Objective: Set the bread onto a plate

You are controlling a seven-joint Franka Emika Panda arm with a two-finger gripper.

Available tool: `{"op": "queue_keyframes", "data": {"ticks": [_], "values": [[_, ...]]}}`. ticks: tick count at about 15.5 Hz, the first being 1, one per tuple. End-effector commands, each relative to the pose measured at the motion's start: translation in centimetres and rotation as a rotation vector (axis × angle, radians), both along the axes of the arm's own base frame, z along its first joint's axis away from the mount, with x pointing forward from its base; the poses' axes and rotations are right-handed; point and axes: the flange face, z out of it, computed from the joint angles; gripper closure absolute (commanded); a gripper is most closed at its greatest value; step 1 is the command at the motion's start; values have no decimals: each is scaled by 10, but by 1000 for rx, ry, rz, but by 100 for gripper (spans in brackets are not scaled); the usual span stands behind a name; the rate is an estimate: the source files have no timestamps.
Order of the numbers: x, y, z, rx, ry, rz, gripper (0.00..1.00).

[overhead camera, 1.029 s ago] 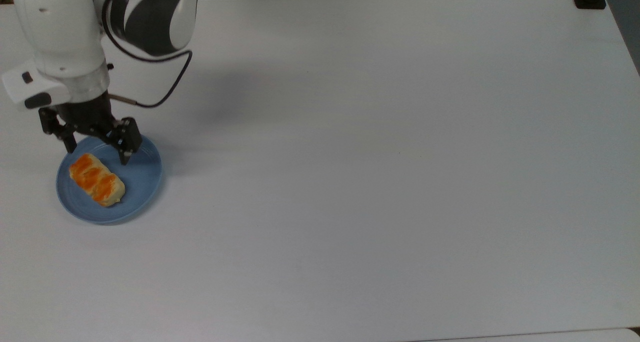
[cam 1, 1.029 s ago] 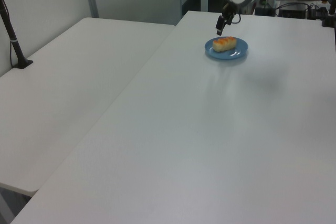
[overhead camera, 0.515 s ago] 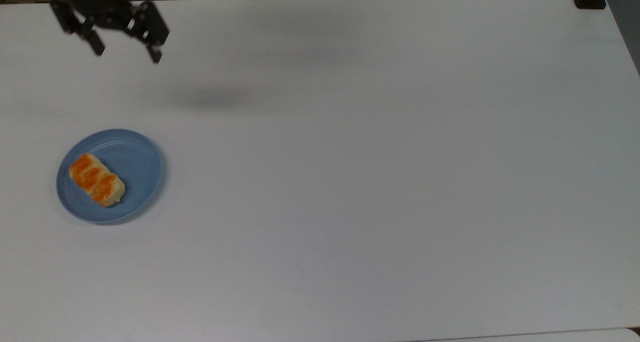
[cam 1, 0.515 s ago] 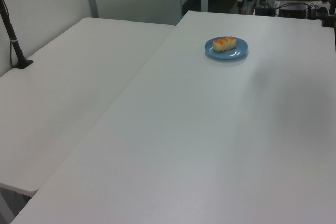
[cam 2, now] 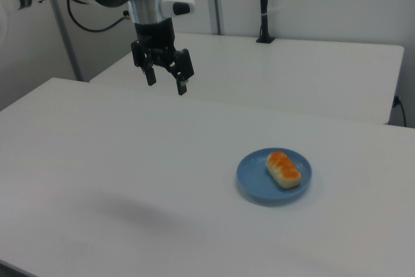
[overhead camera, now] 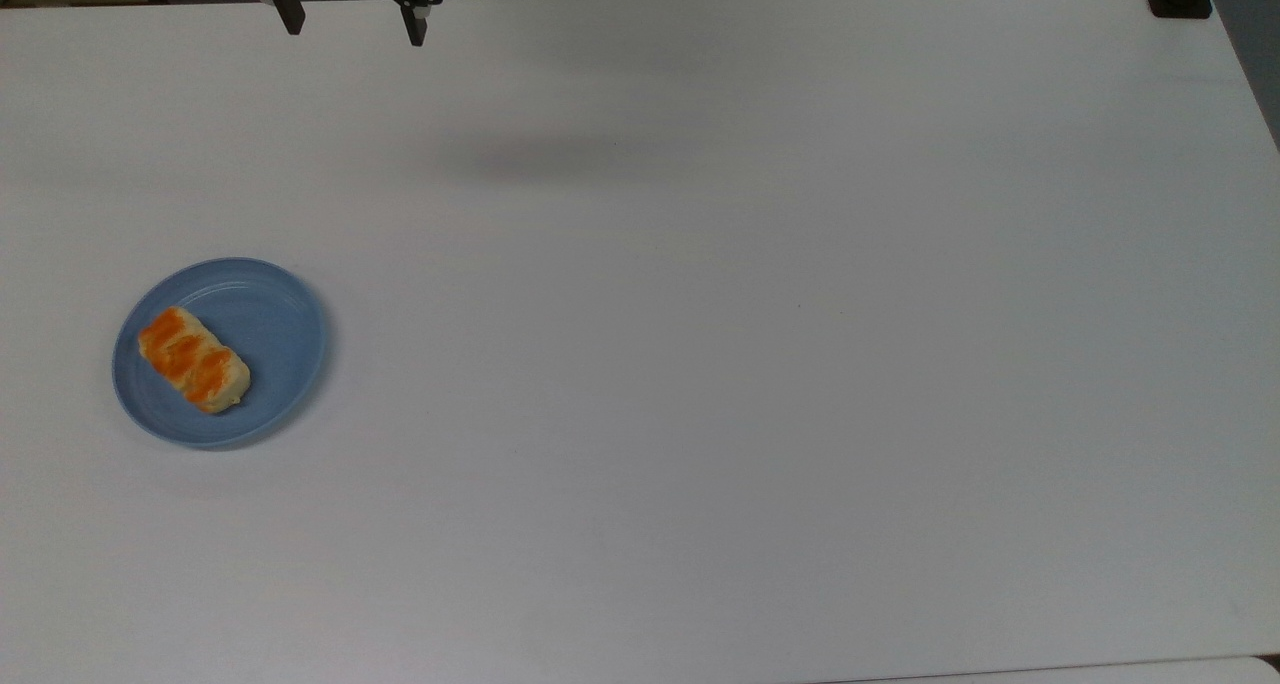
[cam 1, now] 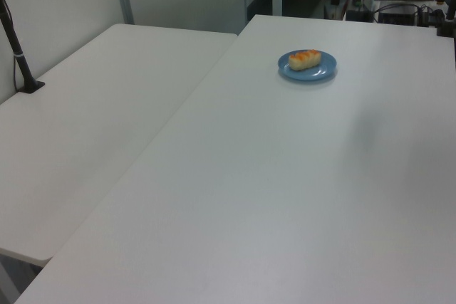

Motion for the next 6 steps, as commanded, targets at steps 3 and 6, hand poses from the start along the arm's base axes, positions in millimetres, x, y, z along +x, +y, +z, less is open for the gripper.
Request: {"op": "queue_keyframes", "data": {"ticks": [3,6], "values": [[-13,0,-2,-36,23,-19,0],[-14,0,-3,-37,26,-22,0]]}}
